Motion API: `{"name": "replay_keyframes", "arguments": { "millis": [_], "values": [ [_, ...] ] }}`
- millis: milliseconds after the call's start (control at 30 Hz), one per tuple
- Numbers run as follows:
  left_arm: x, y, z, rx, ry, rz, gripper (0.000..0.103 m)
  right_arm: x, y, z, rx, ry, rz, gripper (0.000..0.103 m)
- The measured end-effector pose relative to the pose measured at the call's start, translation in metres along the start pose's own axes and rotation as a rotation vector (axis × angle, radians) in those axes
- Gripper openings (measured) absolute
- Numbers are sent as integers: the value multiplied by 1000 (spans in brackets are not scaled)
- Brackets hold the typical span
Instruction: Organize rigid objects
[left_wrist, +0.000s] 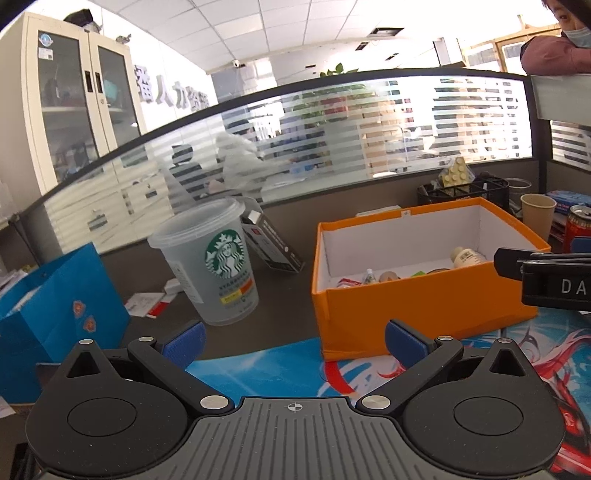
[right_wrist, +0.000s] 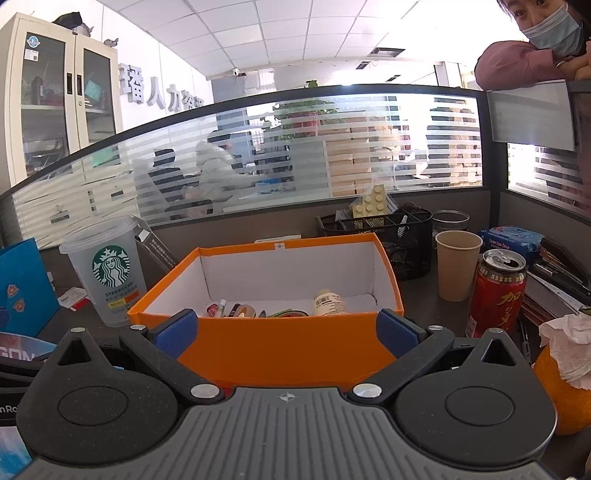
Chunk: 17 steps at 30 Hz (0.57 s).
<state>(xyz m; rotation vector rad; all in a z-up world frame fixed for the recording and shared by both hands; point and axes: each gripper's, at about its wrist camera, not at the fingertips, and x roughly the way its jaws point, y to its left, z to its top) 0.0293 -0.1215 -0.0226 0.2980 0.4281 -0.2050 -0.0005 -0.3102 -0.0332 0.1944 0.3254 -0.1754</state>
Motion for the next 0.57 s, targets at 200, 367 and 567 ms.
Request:
{"name": "replay_keyframes", "arguments": {
  "millis": [200,367,567],
  "values": [
    [0,2,0,-21,24,-57,103,1,-2,0,3,4,1,103],
    [1,5,-2,-36,34,-78,103,2,1,-1,-2,8,8,103],
    [3,7,-4,-49,51,-81,103,2,4,-3,-13,14,12,103]
  ]
}}
